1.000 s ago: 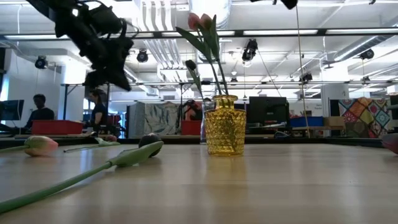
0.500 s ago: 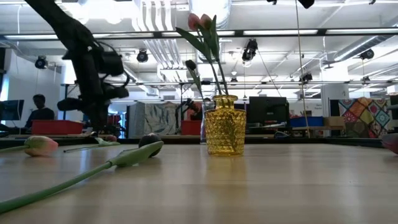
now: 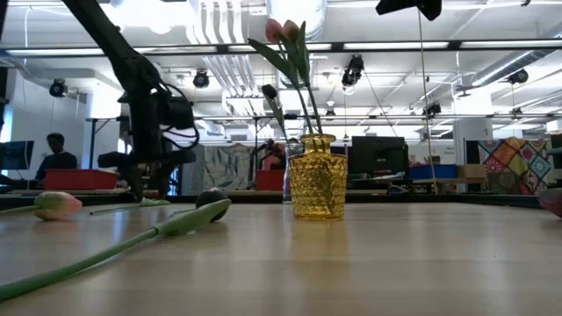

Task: Sort flowers into vase by color
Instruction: Put the red tulip into the transparent vase, then put the pink tulip into the yellow vase

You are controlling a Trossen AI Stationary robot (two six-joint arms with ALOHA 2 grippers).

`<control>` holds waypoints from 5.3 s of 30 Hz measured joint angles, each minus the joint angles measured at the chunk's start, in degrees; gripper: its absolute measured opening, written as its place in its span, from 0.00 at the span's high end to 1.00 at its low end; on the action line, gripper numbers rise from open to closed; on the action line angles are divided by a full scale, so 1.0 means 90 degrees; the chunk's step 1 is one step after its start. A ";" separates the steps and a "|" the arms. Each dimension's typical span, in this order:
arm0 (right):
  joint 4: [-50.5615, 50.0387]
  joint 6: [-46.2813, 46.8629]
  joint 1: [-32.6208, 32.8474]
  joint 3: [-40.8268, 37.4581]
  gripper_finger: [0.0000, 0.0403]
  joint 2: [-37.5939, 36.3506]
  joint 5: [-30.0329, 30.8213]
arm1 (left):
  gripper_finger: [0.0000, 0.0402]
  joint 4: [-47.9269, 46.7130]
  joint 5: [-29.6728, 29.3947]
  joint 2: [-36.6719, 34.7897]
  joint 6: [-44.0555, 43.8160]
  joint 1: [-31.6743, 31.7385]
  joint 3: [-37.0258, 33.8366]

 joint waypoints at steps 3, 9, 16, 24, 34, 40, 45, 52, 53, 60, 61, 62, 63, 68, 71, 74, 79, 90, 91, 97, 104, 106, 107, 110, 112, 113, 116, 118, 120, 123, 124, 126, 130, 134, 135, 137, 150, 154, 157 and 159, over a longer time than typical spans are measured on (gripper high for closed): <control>-0.0002 -0.0009 -0.0059 0.0001 0.97 -0.0009 -0.0010 | 0.50 -0.0132 -0.0195 0.0308 -0.0204 -0.0036 0.0110; 0.0047 -0.0003 -0.0093 0.0001 0.97 -0.0021 -0.0043 | 0.63 -0.0247 -0.0400 0.0476 -0.0233 -0.0078 0.0267; 0.0439 0.0046 -0.0147 0.0006 0.97 0.0067 0.0064 | 0.93 -0.0305 -0.0389 0.0210 0.0451 -0.0073 0.0239; 0.0722 0.0056 -0.0154 0.0008 0.97 0.0097 0.0283 | 0.99 -0.0238 -0.0274 -0.1012 0.0686 -0.0080 0.0234; 0.0737 -0.0011 -0.0293 0.0010 0.97 0.0092 0.0407 | 1.00 0.2115 -0.0458 -0.3342 0.0808 -0.0340 0.0234; 0.0741 -0.0026 -0.0384 0.0010 0.97 0.0092 0.0409 | 1.00 0.4095 -0.0665 -0.3882 0.1835 -0.0537 0.0234; 0.0799 -0.0076 -0.0402 0.0010 0.97 0.0092 0.0409 | 1.00 0.5433 -0.0662 -0.3734 0.2632 -0.0738 0.0234; 0.0909 -0.0129 -0.0402 0.0010 0.97 0.0092 0.0443 | 1.00 0.7805 -0.0177 -0.2918 0.3880 -0.1079 0.0234; 0.0909 -0.0130 -0.0402 0.0010 0.97 0.0092 0.0486 | 1.00 0.8128 -0.0022 -0.2775 0.3909 -0.1104 0.0234; 0.0907 -0.0162 -0.0402 0.0080 0.97 0.0088 0.0687 | 1.00 0.8854 0.0965 -0.1770 0.3941 -0.1293 0.0744; 0.0907 -0.0167 -0.0402 0.0103 0.97 0.0087 0.0725 | 1.00 0.8860 0.1085 -0.1616 0.4026 -0.1317 0.0869; 0.0908 -0.0173 -0.0402 0.0123 0.97 0.0087 0.0732 | 1.00 0.8872 0.1205 -0.1435 0.4098 -0.1334 0.1004; 0.0906 -0.0181 -0.0402 0.0145 0.97 0.0087 0.0737 | 1.00 0.8921 0.1285 -0.1256 0.4156 -0.1351 0.1144; 0.0907 -0.0297 -0.0402 0.0229 0.97 0.0087 0.0742 | 1.00 0.9513 0.1420 -0.0341 0.4238 -0.1372 0.1737; 0.0911 -0.0392 -0.0402 0.0269 0.97 0.0086 0.0861 | 1.00 0.9971 0.1590 0.0173 0.4240 -0.1370 0.2031; 0.0901 -0.0484 -0.0402 0.0294 0.97 0.0079 0.0916 | 1.00 1.0092 0.1827 0.0614 0.4234 -0.1370 0.2330; 0.0904 -0.0623 -0.0399 0.0378 0.97 0.0075 0.0969 | 1.00 1.0096 0.1903 0.1122 0.4223 -0.1370 0.2648; 0.0903 -0.0997 -0.0402 0.0563 0.97 0.0075 0.1086 | 1.00 1.0118 0.1900 0.1578 0.4480 -0.1353 0.2634; 0.0909 -0.1018 -0.0400 0.0577 0.97 0.0075 0.1108 | 1.00 1.0135 0.1900 0.1638 0.4518 -0.1353 0.2634; 0.0897 -0.1164 -0.0402 0.0656 0.97 0.0075 0.1252 | 1.00 1.0284 0.1890 0.1936 0.4660 -0.1353 0.2634; 0.0883 -0.1151 -0.0402 0.0676 0.97 0.0042 0.1249 | 1.00 1.0369 0.1890 0.2156 0.4723 -0.1353 0.2631; 0.0882 -0.1147 -0.0402 0.0676 0.97 0.0038 0.1249 | 1.00 1.0332 0.1890 0.2222 0.4723 -0.1359 0.2631; 0.0877 -0.1149 -0.0402 0.0676 0.97 0.0036 0.1249 | 1.00 1.0292 0.1893 0.2245 0.4720 -0.1362 0.2631; 0.0856 -0.1158 -0.0402 0.0673 0.97 0.0036 0.1247 | 1.00 0.9992 0.1893 0.2300 0.4718 -0.1371 0.2631; 0.0853 -0.1166 -0.0402 0.0673 0.97 0.0036 0.1247 | 1.00 0.9845 0.1893 0.2322 0.4744 -0.1383 0.2624; 0.0853 -0.1166 -0.0402 0.0673 0.97 0.0036 0.1247 | 1.00 0.9851 0.1893 0.2331 0.4805 -0.1392 0.2621; 0.0853 -0.1178 -0.0402 0.0673 0.97 0.0036 0.1244 | 1.00 0.9871 0.1895 0.2331 0.4975 -0.1441 0.2621; 0.0851 -0.1190 -0.0402 0.0672 0.97 0.0034 0.1242 | 1.00 0.9798 0.1895 0.2331 0.4992 -0.1467 0.2592; 0.0848 -0.1202 -0.0402 0.0667 0.97 0.0019 0.1235 | 1.00 0.9661 0.1896 0.2331 0.4986 -0.1496 0.2576; 0.0843 -0.1255 -0.0402 0.0666 0.97 -0.0006 0.1232 | 1.00 0.9470 0.1895 0.2331 0.4985 -0.1537 0.2558; 0.0836 -0.1256 -0.0402 0.0666 0.97 -0.0006 0.1232 | 1.00 0.9394 0.1895 0.2331 0.4983 -0.1551 0.2556; 0.0828 -0.1262 -0.0402 0.0666 0.97 -0.0007 0.1230 | 0.99 0.9264 0.1895 0.2326 0.4983 -0.1576 0.2556; 0.0791 -0.1296 -0.0402 0.0666 0.97 -0.0008 0.1225 | 0.95 0.8957 0.1898 0.2248 0.4980 -0.1604 0.2553; 0.0709 -0.1302 -0.0401 0.0666 0.97 -0.0008 0.1215 | 0.88 0.8705 0.1895 0.2162 0.5022 -0.1610 0.2553; 0.0693 -0.1307 -0.0399 0.0666 0.97 -0.0008 0.1206 | 0.86 0.8677 0.1895 0.2148 0.5022 -0.1610 0.2553; 0.0691 -0.1309 -0.0397 0.0666 0.97 -0.0008 0.1191 | 0.83 0.8570 0.1895 0.2102 0.5022 -0.1610 0.2553; 0.0663 -0.1422 -0.0397 0.0666 0.97 -0.0008 0.1006 | 0.68 0.7040 0.1844 0.1496 0.5262 -0.1624 0.2544; 0.0664 -0.1569 -0.0394 0.0666 0.97 -0.0008 0.1002 | 0.68 0.6305 0.1834 0.1111 0.5301 -0.1640 0.2539; 0.0664 -0.1681 -0.0397 0.0666 0.97 -0.0008 0.1002 | 0.68 0.5657 0.1668 0.0779 0.5434 -0.1678 0.2539; 0.0664 -0.1754 -0.0397 0.0666 0.97 -0.0008 0.0999 | 0.68 0.5236 0.1532 0.0555 0.5538 -0.1721 0.2539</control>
